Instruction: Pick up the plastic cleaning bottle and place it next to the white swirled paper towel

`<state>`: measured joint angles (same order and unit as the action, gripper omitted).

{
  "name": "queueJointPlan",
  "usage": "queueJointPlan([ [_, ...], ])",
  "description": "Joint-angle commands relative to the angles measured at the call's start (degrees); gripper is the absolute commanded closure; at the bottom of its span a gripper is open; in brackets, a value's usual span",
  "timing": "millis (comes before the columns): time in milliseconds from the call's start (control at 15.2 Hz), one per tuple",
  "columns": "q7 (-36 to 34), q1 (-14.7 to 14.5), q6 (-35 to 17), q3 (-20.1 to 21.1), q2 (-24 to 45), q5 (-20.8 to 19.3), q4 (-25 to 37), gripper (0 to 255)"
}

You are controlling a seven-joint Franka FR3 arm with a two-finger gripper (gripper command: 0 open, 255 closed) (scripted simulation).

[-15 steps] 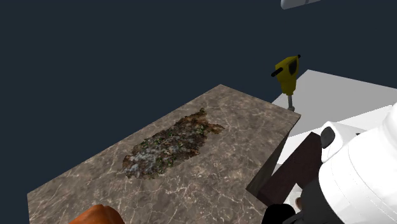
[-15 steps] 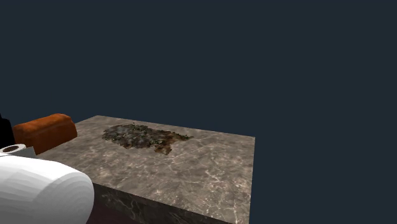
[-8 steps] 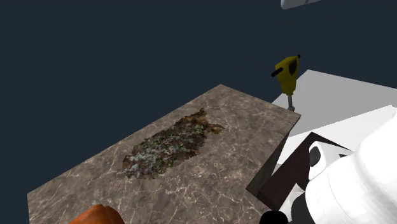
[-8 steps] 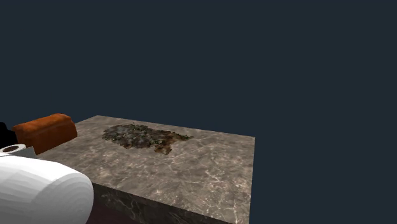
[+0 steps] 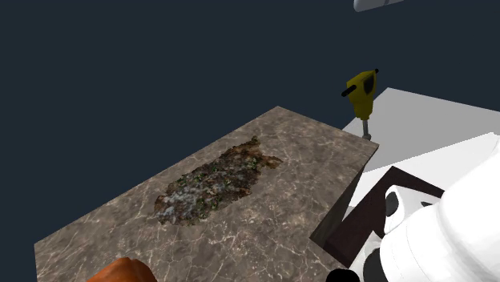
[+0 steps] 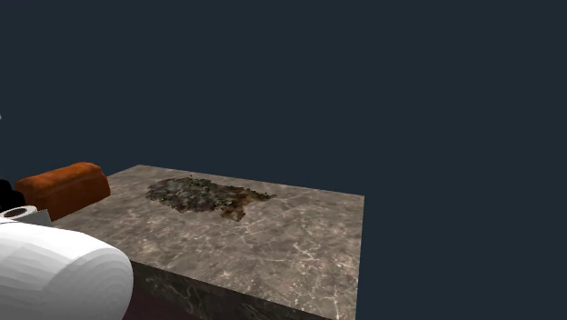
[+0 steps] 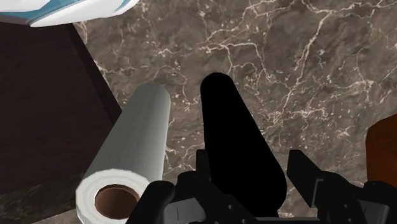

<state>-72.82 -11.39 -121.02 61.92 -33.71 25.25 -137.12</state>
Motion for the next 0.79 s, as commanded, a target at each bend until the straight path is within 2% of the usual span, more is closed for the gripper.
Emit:
queueJointPlan([
  [0, 0.0, 0.0, 0.0, 0.0, 0.0, 0.0, 0.0, 255],
  [66, 0.0, 0.0, 0.0, 0.0, 0.0, 0.0, 0.0, 0],
  [396, 0.0, 0.0, 0.0, 0.0, 0.0, 0.0, 0.0, 0],
  [660, 0.1, -2.3, 7.9, -4.9, -2.8, -0.9, 4.6, 0],
  [726, 0.1, -2.3, 7.9, -4.9, -2.8, -0.9, 4.6, 0],
])
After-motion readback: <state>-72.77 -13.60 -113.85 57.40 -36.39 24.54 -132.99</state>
